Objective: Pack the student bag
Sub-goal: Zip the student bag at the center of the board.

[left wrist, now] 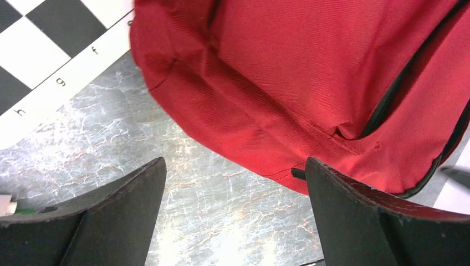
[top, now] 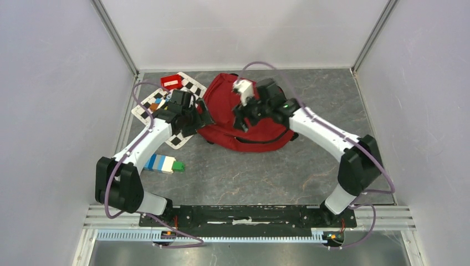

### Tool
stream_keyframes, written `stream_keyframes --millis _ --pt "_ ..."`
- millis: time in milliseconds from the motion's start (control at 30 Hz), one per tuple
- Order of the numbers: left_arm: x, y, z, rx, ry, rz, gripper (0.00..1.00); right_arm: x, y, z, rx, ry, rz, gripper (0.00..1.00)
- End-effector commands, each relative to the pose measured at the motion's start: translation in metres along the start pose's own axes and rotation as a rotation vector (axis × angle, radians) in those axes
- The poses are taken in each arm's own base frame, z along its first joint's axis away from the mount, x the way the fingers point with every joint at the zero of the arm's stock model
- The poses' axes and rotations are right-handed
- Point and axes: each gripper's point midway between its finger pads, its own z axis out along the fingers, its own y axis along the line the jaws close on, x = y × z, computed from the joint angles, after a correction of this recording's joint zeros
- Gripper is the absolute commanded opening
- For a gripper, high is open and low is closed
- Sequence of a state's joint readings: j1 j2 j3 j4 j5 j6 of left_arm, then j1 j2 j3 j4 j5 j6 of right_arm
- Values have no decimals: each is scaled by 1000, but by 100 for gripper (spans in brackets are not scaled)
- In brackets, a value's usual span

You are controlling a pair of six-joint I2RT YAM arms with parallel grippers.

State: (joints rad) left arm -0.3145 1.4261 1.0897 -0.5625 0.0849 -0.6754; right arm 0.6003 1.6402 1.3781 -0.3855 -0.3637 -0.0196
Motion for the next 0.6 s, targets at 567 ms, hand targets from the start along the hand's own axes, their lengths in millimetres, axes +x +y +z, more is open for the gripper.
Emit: stream_keyframes --millis 567 --pt "0 5 3 143 -31 -278 100 35 60 91 81 301 -475 56"
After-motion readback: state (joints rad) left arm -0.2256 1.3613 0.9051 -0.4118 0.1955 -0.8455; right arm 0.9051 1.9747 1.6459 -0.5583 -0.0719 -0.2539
